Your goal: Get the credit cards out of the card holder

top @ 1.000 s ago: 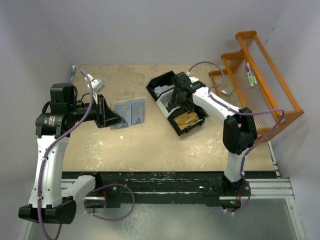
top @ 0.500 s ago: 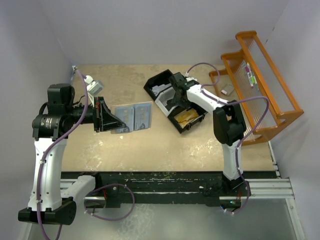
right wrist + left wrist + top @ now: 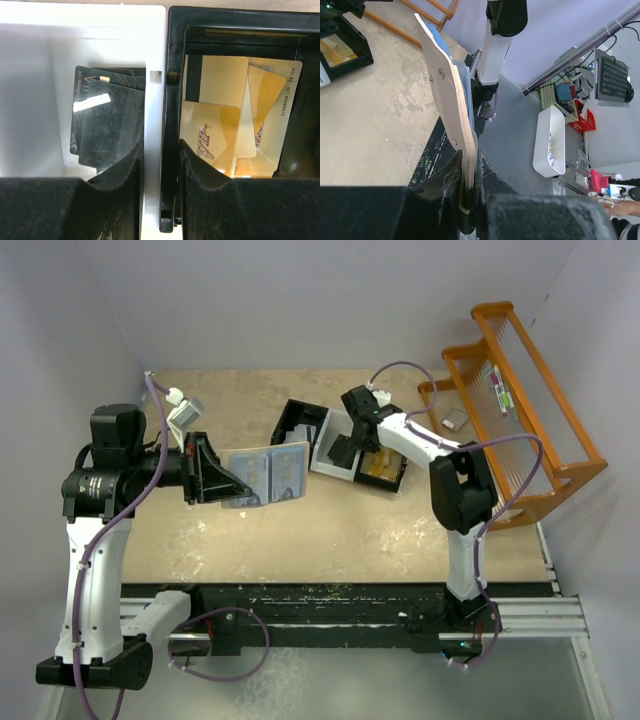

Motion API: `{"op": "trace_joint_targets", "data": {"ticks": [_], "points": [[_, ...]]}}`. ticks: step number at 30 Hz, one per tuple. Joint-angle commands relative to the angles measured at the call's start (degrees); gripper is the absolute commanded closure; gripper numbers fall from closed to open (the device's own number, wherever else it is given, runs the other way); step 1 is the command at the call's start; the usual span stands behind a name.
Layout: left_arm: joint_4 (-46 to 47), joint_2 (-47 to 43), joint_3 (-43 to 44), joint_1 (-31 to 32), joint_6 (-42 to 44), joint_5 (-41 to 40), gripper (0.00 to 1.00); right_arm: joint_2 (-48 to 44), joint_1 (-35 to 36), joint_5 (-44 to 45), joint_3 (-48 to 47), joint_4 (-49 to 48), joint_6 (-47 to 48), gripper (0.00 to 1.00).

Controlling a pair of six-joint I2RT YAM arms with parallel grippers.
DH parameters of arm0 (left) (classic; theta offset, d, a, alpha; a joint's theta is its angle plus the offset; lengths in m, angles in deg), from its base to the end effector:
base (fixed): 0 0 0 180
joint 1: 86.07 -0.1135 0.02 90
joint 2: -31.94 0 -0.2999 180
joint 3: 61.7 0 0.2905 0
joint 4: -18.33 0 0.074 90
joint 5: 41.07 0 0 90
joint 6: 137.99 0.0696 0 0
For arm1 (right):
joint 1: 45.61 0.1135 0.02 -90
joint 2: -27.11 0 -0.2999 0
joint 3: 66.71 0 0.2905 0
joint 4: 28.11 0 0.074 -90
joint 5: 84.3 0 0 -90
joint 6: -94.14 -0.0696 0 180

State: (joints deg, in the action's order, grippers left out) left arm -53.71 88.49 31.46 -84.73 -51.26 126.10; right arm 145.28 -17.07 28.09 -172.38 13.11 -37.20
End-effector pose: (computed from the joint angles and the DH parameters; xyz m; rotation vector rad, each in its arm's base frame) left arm 0.1591 -0.0716 0.4851 0.7151 1.8242 -1.4821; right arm 0.4757 0.2285 0.2035 0.4235 2.3753 0.0611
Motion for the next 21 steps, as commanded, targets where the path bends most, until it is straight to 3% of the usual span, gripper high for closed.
{"op": "trace_joint_targets", "data": {"ticks": [1,12,21], "points": [[3.33,-0.26,1.79,-0.32,-1.40,5.03,1.00,-5.49,0.16,-0.77,3.39,-1.48,0.91,0.76],[5.01,0.24,0.32,-0.30,-4.65,13.68,1.00,-12.29,2.01,-7.88,10.36,-7.30,9.67,0.76],[6.99,0.10,-0.91,-0.31,-5.99,13.05,1.00,-18.51,2.01,-11.95,8.43,-3.07,9.84,0.35]]}}
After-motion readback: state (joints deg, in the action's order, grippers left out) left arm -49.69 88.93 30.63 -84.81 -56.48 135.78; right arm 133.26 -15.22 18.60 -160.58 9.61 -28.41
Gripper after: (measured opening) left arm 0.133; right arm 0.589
